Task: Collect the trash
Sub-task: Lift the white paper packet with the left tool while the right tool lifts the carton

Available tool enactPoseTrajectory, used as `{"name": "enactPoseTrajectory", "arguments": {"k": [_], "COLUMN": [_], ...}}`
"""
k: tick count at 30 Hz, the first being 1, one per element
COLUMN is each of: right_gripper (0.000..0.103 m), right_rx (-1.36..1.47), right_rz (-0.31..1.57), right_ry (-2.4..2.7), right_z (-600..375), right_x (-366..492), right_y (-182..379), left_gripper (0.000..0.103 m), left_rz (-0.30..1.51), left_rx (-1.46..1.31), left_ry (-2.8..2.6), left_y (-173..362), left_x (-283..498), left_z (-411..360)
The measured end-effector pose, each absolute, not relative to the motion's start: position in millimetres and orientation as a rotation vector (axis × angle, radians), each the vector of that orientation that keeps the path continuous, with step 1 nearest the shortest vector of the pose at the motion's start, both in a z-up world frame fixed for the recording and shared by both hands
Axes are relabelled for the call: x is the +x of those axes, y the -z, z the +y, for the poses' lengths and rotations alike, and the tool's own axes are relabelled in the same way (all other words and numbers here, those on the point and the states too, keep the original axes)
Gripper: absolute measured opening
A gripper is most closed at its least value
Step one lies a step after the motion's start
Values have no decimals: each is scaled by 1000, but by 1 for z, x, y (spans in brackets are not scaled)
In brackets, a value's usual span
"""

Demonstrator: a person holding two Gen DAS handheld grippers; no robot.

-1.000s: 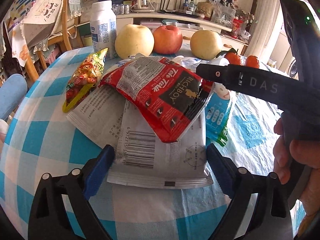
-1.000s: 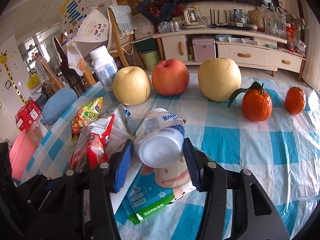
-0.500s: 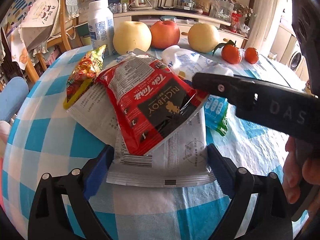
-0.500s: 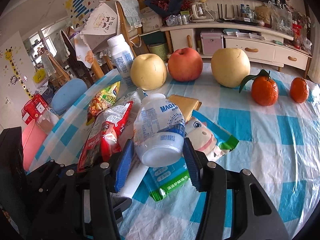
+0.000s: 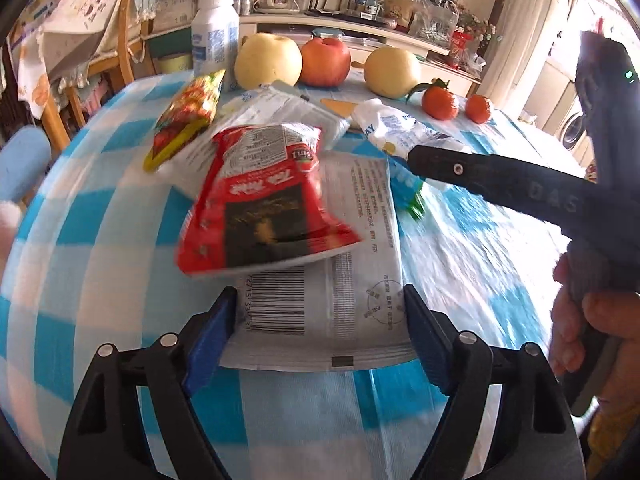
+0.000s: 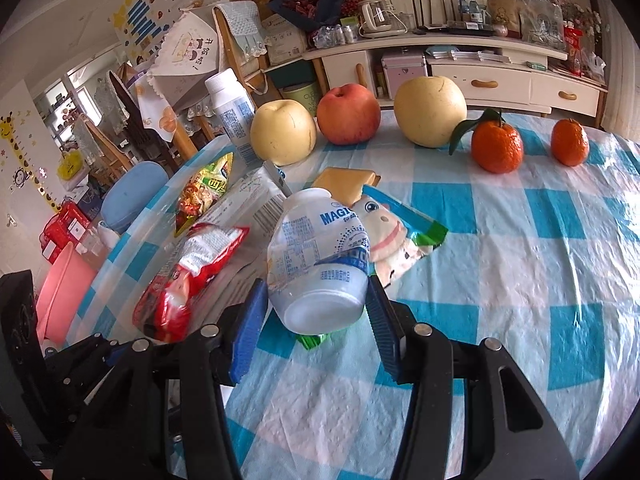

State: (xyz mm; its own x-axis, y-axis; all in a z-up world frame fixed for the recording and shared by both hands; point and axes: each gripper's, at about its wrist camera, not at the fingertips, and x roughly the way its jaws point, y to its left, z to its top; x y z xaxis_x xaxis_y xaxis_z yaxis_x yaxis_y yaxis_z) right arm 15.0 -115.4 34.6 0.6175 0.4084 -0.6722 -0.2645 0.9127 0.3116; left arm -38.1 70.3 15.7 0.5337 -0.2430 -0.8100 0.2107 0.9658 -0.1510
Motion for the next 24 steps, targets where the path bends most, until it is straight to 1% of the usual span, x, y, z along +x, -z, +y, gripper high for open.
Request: {"name": "enactPoseTrajectory", "arguments": {"k": [9, 13, 24], "right_gripper": [51, 51, 51], "right_rx": [199, 206, 258], "right_rz": [810, 810, 781], "right_ry": [-388, -380, -335], "right_z": [-107, -106, -117], "right_x": [-22, -37, -75], "right_y": [-41, -43, -54], "left_gripper": [80, 78, 77], "left_rz": [977, 972, 941], "left_rx": [-95, -124, -159], "left_ry": [371, 432, 522], "left_y": [-25, -32, -44], "left_x": [-90, -102, -116], "left_z": [79, 78, 90]}}
